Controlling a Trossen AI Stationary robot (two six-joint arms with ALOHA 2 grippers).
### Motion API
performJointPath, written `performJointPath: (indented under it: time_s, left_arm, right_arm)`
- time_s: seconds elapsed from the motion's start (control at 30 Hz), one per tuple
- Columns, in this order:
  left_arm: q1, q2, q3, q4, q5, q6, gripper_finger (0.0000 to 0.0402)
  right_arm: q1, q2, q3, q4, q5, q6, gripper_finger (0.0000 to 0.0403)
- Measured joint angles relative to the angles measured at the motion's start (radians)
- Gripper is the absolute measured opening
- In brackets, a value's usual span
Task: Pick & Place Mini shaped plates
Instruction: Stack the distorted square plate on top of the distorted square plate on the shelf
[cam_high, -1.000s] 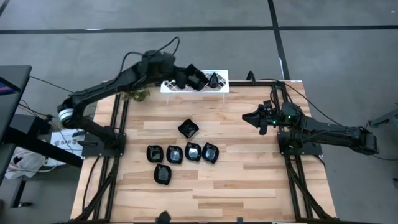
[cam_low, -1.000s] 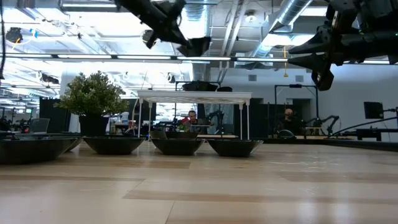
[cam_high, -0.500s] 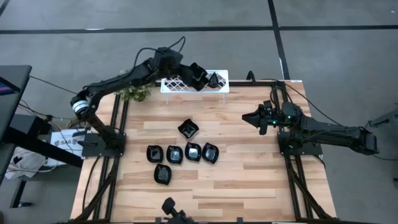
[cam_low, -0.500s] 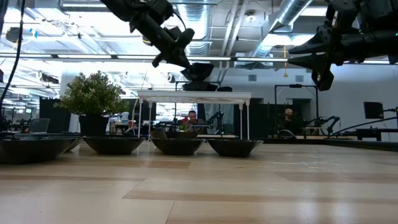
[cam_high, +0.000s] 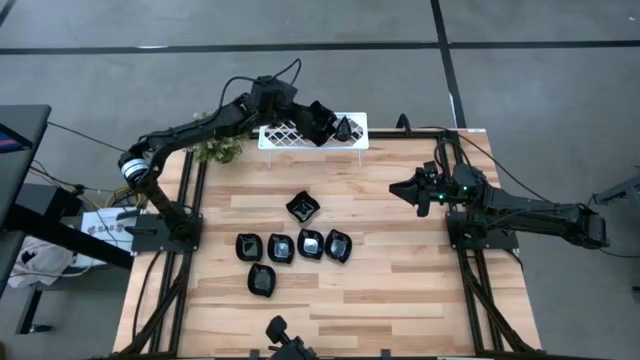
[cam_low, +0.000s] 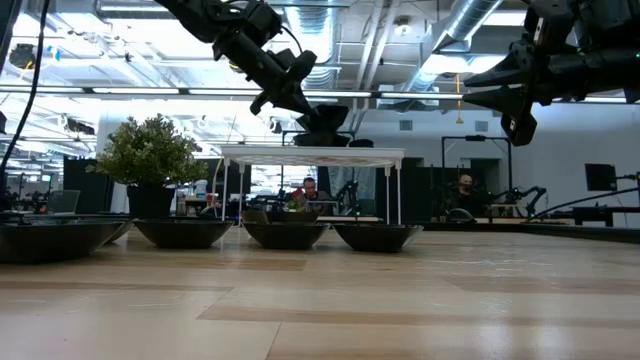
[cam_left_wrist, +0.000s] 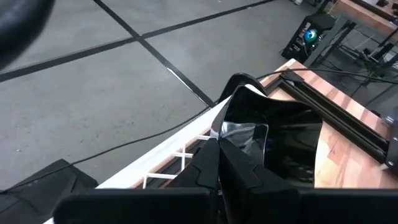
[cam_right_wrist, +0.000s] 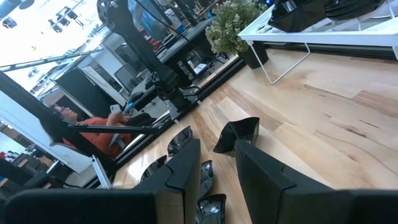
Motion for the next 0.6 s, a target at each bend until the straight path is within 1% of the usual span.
performJointPath:
  time_s: [0.23, 0.6]
  left_arm:
    - [-0.006, 0.0, 0.0, -0.002, 0.0, 0.016, 0.0014]
    - [-0.009, 0.0, -0.002, -0.011, -0.003, 0.016, 0.0017]
  right_arm:
    - [0.0, 0.0, 0.0, 0.0, 0.0, 0.0, 0.0098]
    - [0.0, 0.0, 0.0, 0.0, 0.0, 0.0, 0.0098]
